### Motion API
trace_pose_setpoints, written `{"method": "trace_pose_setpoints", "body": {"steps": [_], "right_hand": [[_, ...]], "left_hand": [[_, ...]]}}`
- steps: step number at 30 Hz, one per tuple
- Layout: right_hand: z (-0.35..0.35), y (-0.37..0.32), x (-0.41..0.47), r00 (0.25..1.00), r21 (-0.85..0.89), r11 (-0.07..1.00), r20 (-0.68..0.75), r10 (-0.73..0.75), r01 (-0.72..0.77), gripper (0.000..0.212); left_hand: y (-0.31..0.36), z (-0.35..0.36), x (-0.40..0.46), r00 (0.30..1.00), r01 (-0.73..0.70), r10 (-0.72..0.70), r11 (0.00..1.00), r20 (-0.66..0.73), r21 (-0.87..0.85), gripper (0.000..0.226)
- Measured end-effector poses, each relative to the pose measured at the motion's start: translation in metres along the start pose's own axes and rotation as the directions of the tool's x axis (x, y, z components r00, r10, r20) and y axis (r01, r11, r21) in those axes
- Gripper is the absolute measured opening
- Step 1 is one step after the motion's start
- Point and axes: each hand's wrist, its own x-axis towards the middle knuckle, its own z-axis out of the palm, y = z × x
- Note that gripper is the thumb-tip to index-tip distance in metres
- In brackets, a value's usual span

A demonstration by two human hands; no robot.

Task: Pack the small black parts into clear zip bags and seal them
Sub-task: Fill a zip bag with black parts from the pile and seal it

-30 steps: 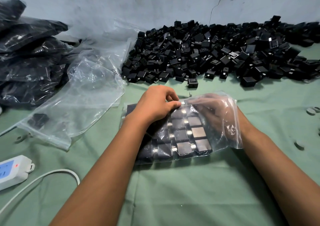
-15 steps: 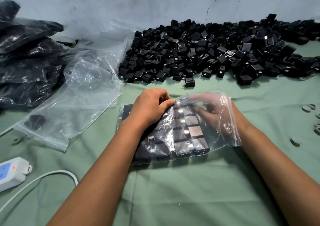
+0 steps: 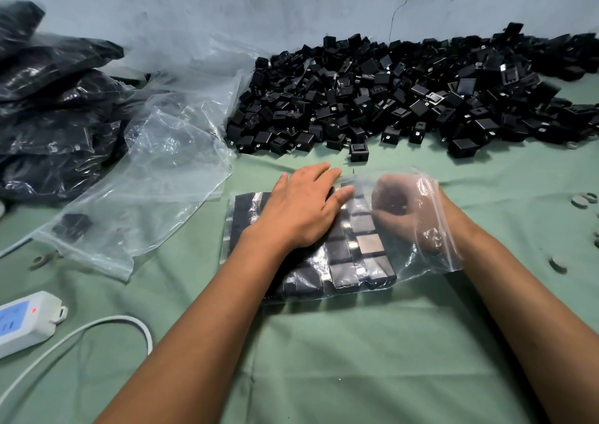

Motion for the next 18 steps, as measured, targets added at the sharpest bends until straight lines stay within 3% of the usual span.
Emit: {"method": "trace_pose_setpoints", "body": {"steps": [5,9,12,15,18], "right_hand": [[-0.002,-0.003,-0.003,0.998,0.107,0.994,0.042,-0.037,0.032,0.021],[-0.022,-0.001,-0.002,0.962,0.194,0.976,0.27,0.046,-0.101,0.018],[-0.036,-0.002,-0.005,0.903,0.242,0.96,0.428,0.022,-0.139,0.023],[-0.039,-0.006,-0.008,0.864,0.299,0.939,0.504,-0.002,-0.172,0.03],[-0.038,-0.009,-0.009,0.855,0.233,0.955,0.517,0.04,-0.186,0.038]], "left_hand": [[0.0,0.006,0.001,0.995,0.016,-0.025,0.995,0.094,0.099,0.072],[0.0,0.006,0.001,0.995,0.017,-0.028,0.994,0.1,0.111,0.074],[0.0,0.008,0.001,0.995,0.017,-0.03,0.992,0.1,0.127,0.075],[0.0,0.009,0.001,0.996,0.019,-0.03,0.991,0.086,0.132,0.075],[0.0,0.01,0.001,0.996,0.024,-0.035,0.99,0.076,0.139,0.078]]}}
